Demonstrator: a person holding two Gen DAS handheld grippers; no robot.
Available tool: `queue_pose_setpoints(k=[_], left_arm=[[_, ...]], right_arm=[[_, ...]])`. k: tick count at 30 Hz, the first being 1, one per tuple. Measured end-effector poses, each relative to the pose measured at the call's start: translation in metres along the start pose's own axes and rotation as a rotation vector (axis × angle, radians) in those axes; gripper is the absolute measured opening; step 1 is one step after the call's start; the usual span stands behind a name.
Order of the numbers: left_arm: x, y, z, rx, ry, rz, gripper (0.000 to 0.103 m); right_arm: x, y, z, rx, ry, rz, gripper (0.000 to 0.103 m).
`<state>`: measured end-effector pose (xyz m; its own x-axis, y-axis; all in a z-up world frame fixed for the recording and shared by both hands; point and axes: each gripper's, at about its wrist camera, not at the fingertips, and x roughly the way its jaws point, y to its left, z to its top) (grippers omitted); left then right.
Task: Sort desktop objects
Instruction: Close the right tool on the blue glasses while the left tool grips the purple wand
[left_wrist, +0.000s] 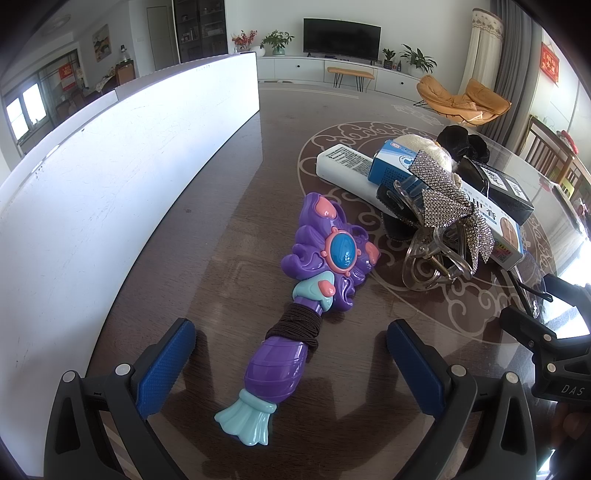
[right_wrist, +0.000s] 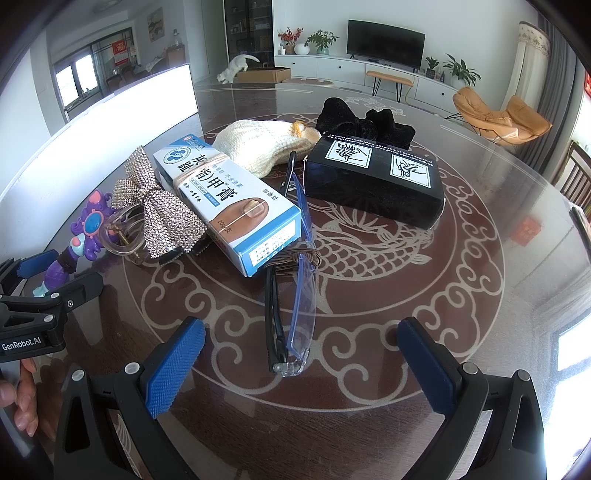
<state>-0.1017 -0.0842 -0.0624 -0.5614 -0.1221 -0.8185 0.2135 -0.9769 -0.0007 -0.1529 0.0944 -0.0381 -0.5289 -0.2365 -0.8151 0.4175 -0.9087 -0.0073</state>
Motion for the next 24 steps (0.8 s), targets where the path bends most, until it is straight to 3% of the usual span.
queue_pose_setpoints(k=[7, 9, 14, 16, 24], left_arm=[[0.0, 0.0, 0.0, 0.0, 0.0, 0.0, 0.103], [0.0, 0.0, 0.0, 0.001, 0.0, 0.0, 0.103], [0.0, 0.0, 0.0, -0.001, 0.0, 0.0, 0.103], [0.0, 0.0, 0.0, 0.0, 0.0, 0.0, 0.103], [-0.004, -0.001, -0.003, 0.022, 0.016, -0.019, 0.103]], right_arm=[[-0.001, -0.001, -0.001, 0.002, 0.0, -0.001, 0.103], [-0.005, -0.003, -0.003, 0.008, -0.007, -0.01, 0.099], [-0.016, -0.007, -0.003, 0.019, -0.055, -0.024, 0.044], [-0.02, -0.009, -0.006, 0.023, -0.058, -0.031, 0.028], [-0.057, -0.008, -0.052, -0.006, -0.021, -0.036, 0.024]])
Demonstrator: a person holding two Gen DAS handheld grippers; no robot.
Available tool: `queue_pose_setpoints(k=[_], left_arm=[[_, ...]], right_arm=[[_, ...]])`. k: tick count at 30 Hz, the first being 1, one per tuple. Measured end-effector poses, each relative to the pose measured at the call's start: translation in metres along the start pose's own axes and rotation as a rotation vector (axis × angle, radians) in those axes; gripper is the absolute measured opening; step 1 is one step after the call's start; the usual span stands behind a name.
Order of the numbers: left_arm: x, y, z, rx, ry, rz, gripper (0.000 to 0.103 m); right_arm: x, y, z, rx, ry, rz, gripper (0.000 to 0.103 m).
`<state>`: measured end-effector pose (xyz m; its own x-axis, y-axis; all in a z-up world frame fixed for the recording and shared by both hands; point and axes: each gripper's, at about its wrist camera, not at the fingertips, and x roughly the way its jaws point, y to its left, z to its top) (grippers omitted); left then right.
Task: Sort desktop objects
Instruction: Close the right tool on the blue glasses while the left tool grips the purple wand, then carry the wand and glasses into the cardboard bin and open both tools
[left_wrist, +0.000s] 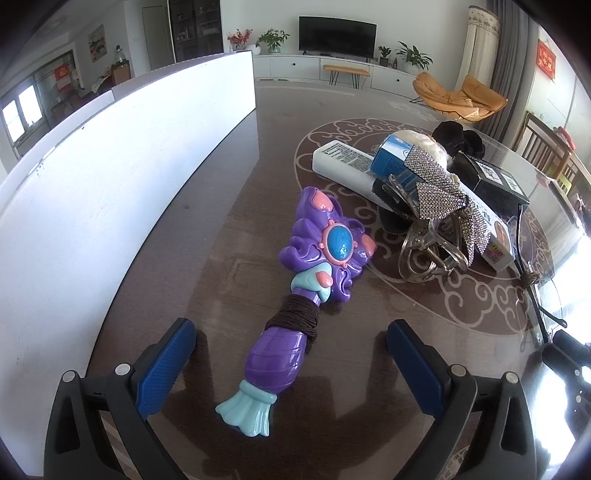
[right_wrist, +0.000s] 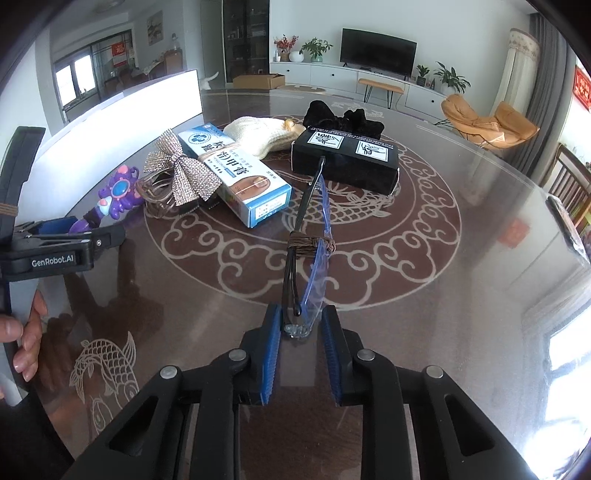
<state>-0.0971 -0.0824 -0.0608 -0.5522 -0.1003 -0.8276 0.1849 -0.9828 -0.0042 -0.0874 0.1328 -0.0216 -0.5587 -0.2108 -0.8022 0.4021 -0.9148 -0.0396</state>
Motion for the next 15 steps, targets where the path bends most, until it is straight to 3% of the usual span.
queue_pose_setpoints(k=[1, 3, 4, 5, 7, 10, 12, 13, 15], left_arm=[[-0.001, 0.001, 0.0, 0.013, 0.018, -0.013, 0.103], [-0.002, 0.002, 0.003, 0.058, 0.077, -0.067, 0.103], [-0.004, 0.005, 0.004, 0.073, 0.1, -0.121, 0.103], [-0.007, 0.01, 0.005, 0.076, 0.114, -0.185, 0.103], [-0.012, 0.02, 0.006, 0.065, 0.125, -0.266, 0.103], [-0.009, 0.017, 0.007, 0.107, 0.139, -0.243, 0.099], [-0.005, 0.004, 0.009, 0.195, 0.131, -0.159, 0.084], [-0.003, -0.003, 0.01, 0.237, 0.131, -0.121, 0.081], [-0.002, -0.01, 0.017, 0.256, 0.125, -0.134, 0.05]], right_arm=[[-0.004, -0.001, -0.004, 0.002, 0.017, 0.003, 0.028], [-0.009, -0.006, -0.007, 0.009, 0.066, 0.015, 0.055], [-0.01, -0.01, -0.006, 0.012, 0.083, 0.021, 0.078], [-0.011, -0.013, -0.003, 0.015, 0.088, 0.03, 0.087], [-0.009, -0.016, 0.01, 0.009, 0.094, 0.039, 0.087], [0.003, -0.011, 0.04, -0.022, 0.123, 0.052, 0.087], [0.023, -0.004, 0.058, -0.047, 0.193, 0.045, 0.087], [0.033, -0.001, 0.065, -0.055, 0.23, 0.033, 0.087], [0.054, 0.001, 0.074, -0.061, 0.309, 0.027, 0.086]])
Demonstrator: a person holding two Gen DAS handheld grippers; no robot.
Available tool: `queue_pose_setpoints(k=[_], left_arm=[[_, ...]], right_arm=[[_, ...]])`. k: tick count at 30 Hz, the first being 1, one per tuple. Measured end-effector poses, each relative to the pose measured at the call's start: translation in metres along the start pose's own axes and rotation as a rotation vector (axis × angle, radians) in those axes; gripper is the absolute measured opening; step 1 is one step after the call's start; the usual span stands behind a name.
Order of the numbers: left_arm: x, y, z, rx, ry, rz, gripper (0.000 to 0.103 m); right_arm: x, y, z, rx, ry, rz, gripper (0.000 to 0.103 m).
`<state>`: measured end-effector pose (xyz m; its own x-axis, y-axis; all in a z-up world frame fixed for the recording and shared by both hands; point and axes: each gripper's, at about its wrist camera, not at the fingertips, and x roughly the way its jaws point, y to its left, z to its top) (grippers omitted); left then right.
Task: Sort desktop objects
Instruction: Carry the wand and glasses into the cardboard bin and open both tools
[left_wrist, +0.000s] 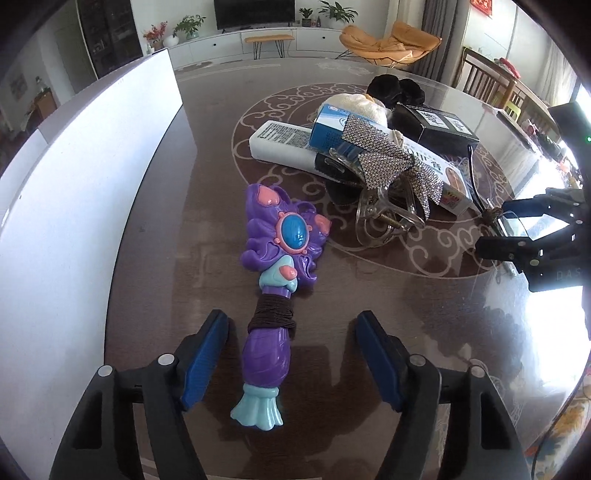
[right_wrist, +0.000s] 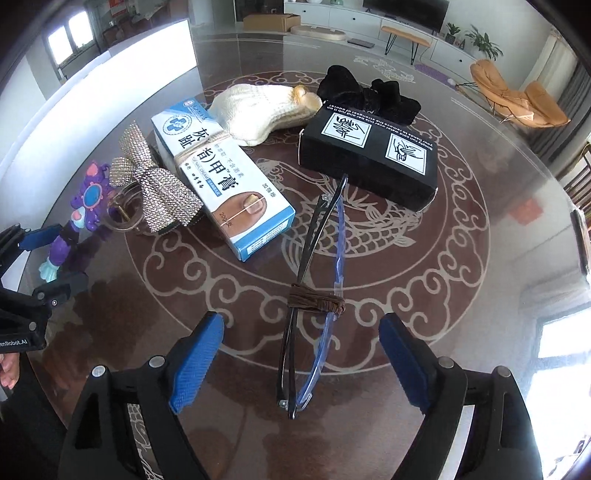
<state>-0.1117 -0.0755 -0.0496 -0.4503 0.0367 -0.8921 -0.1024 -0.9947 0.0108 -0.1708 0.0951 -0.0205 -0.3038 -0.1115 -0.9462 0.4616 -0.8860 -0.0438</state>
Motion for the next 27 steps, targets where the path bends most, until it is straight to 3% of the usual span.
queue_pose_setpoints(k=[1, 2, 3, 4, 13, 17, 21, 27], left_arm=[[-0.001, -0.001, 0.004, -0.001, 0.0, 0.002, 0.037], [-0.001, 0.0, 0.007, -0.004, 0.005, -0.017, 0.02], [-0.001, 0.0, 0.009, -0.009, 0.006, -0.039, 0.02], [-0.003, -0.001, 0.008, -0.003, -0.005, -0.046, 0.02], [-0.05, 0.001, -0.016, -0.074, -0.152, -0.15, 0.02], [-0.087, 0.02, -0.015, -0.132, -0.22, -0.197, 0.02], [-0.135, 0.065, -0.012, -0.205, -0.299, -0.201, 0.02], [-0.175, 0.16, -0.022, -0.313, -0.323, -0.034, 0.02]], right_arm=[[0.004, -0.001, 0.004, 0.006, 0.015, 0.021, 0.08], [0.003, -0.003, 0.006, 0.013, 0.007, 0.038, 0.065], [0.0, -0.005, 0.007, 0.009, 0.007, 0.035, 0.051], [-0.002, -0.007, 0.007, 0.01, 0.016, 0.032, 0.029], [-0.045, -0.042, -0.03, 0.088, 0.0, 0.153, 0.029], [-0.082, -0.042, -0.024, 0.088, -0.05, 0.169, 0.029], [-0.118, -0.01, 0.018, 0.044, -0.139, 0.213, 0.029], [-0.157, 0.104, 0.091, -0.074, -0.266, 0.37, 0.029]])
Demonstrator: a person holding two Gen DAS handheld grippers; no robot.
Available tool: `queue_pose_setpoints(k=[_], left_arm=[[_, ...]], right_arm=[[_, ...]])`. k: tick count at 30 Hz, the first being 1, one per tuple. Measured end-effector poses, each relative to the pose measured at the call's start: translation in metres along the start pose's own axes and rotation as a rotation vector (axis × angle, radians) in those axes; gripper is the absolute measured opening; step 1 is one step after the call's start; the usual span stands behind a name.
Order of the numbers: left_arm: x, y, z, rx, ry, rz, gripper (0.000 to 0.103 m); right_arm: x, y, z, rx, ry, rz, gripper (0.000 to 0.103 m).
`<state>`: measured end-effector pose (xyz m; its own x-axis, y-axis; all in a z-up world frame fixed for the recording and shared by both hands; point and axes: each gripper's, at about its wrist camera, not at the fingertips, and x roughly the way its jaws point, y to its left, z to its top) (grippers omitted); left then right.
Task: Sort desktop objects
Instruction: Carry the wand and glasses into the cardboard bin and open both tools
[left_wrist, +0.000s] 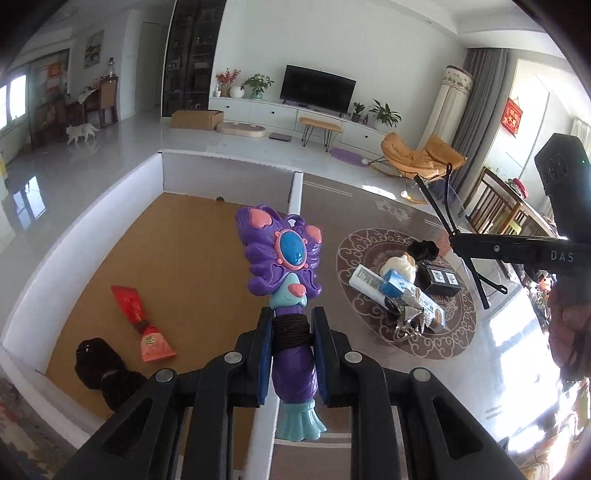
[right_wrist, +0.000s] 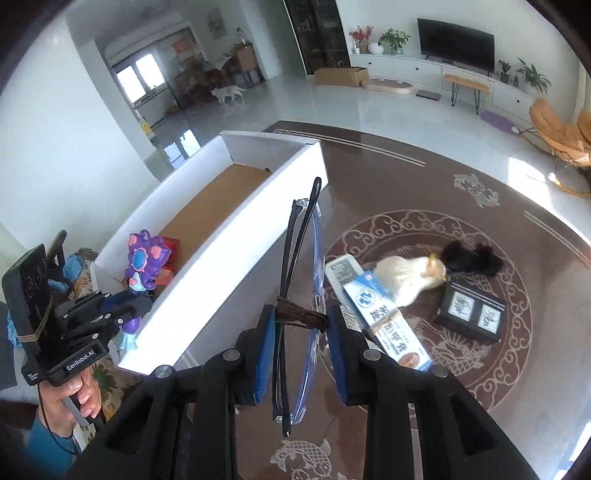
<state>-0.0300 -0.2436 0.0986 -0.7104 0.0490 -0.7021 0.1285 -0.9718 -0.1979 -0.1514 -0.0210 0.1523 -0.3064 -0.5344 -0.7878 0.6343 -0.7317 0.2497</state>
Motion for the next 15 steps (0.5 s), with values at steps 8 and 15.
queue_pose_setpoints(k=[8, 15], left_arm=[[0.032, 0.116, -0.003, -0.174, 0.147, 0.202, 0.02], [0.063, 0.129, -0.021, -0.211, 0.267, 0.298, 0.062]], right_arm=[[0.098, 0.174, 0.05, -0.2, 0.015, 0.163, 0.029], [0.201, 0.204, 0.041, -0.216, 0.205, 0.052, 0.046]])
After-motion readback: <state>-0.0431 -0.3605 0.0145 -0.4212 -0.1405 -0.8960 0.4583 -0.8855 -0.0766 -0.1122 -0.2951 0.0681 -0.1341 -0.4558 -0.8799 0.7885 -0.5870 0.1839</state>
